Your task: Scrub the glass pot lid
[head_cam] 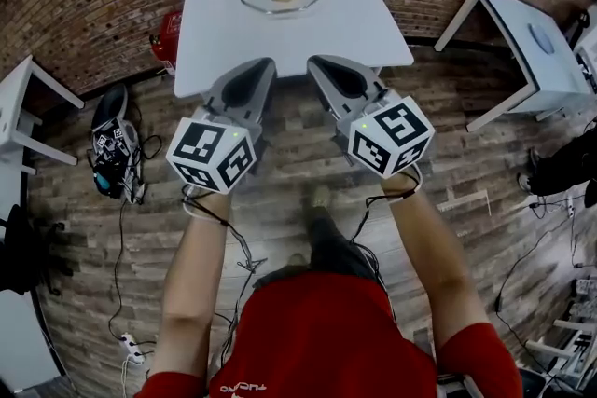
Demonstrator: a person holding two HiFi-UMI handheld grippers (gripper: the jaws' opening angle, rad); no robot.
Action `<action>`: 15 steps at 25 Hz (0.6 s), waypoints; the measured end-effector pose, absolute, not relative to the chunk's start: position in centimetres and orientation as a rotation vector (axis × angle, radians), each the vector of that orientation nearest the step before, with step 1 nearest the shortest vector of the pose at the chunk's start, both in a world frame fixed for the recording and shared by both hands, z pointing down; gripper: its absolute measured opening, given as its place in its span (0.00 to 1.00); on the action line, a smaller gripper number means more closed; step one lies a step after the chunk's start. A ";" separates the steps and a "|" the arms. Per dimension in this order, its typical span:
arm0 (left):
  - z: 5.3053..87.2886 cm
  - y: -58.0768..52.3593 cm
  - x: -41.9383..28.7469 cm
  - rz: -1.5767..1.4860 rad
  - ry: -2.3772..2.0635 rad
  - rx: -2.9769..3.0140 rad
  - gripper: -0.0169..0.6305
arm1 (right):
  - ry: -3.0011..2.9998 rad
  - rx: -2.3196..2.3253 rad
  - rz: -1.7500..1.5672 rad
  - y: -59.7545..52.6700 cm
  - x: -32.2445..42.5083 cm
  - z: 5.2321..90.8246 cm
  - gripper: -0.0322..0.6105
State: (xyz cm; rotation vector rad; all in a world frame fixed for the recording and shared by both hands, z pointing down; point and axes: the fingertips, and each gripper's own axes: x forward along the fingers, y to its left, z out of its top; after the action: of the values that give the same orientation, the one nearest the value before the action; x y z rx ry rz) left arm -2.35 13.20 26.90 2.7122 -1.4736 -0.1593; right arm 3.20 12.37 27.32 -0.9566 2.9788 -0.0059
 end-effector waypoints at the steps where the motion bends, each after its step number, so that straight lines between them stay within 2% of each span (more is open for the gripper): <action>1: 27.0 12.0 -2.6 -0.157 -1.478 2.712 0.05 | 2.980 -0.951 -0.002 11.1 2.9 27.4 0.10; 15: 28.3 -10.1 -5.6 -0.112 -1.619 2.635 0.05 | 3.049 -0.846 0.052 -11.7 0.6 28.1 0.10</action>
State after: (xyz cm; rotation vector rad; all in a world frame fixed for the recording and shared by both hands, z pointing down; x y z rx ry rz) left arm -5.63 -10.07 28.32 2.6349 -1.6193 -0.1119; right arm 0.59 -11.70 28.14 -0.8456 3.0485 0.0522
